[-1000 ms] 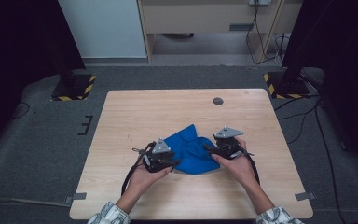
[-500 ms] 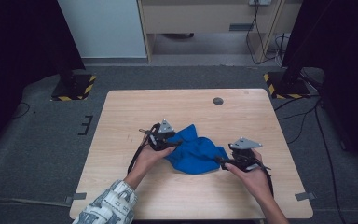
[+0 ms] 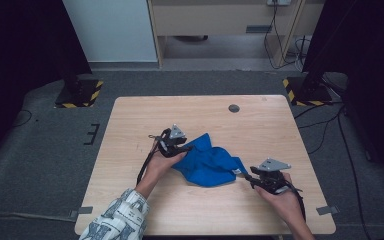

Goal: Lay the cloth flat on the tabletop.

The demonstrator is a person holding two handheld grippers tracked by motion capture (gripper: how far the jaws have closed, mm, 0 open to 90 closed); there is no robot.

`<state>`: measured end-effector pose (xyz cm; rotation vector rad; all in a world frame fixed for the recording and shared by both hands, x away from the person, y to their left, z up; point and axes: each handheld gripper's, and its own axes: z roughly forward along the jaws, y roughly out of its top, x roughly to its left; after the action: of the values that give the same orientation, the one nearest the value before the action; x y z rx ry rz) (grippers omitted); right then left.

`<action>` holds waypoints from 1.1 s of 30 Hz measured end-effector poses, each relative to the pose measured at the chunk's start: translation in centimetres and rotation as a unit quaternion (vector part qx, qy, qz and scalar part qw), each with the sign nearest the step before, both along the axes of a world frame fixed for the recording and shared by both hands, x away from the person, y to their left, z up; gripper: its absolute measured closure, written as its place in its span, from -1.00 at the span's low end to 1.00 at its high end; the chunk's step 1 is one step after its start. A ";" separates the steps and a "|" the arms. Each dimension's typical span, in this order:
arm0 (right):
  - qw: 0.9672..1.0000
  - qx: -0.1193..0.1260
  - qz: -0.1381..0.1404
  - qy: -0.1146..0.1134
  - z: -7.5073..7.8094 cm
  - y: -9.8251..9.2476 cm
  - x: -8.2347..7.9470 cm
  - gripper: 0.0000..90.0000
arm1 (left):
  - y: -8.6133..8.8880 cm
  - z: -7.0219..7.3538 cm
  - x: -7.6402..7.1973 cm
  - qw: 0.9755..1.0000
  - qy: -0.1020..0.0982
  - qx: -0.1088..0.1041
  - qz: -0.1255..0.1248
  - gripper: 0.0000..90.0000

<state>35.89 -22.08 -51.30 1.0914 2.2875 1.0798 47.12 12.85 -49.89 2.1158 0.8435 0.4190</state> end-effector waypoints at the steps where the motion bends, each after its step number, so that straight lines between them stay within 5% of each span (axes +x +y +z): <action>1: 1.000 -0.003 0.000 -0.001 -0.1 0.1 0.1 0.33 | 0.1 0.0 0.0 1.000 0.002 -0.003 0.000 0.25; 9: 1.000 -0.024 0.000 0.014 -1.3 0.8 0.9 0.28 | 0.0 -0.1 0.0 1.000 0.000 0.001 -0.006 0.26; 16: 1.000 -0.014 0.005 0.008 -0.8 0.8 1.1 0.98 | -0.3 -0.1 -0.1 1.000 -0.002 -0.002 -0.013 0.27; 24: 1.000 -0.007 0.005 0.001 0.4 1.0 0.0 0.98 | -0.1 0.3 0.4 1.000 -0.003 -0.024 -0.003 0.27; 30: 1.000 -0.010 0.003 0.002 0.4 1.0 0.1 0.98 | -1.0 0.2 1.2 1.000 -0.007 -0.020 -0.014 0.32; 33: 1.000 -0.009 0.000 0.002 0.4 0.9 0.1 0.98 | -1.2 -0.5 1.9 1.000 0.011 -0.010 -0.026 0.27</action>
<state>36.01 -21.14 -50.87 1.0882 2.2959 1.0556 49.04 11.61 -50.43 2.1231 0.7995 0.3586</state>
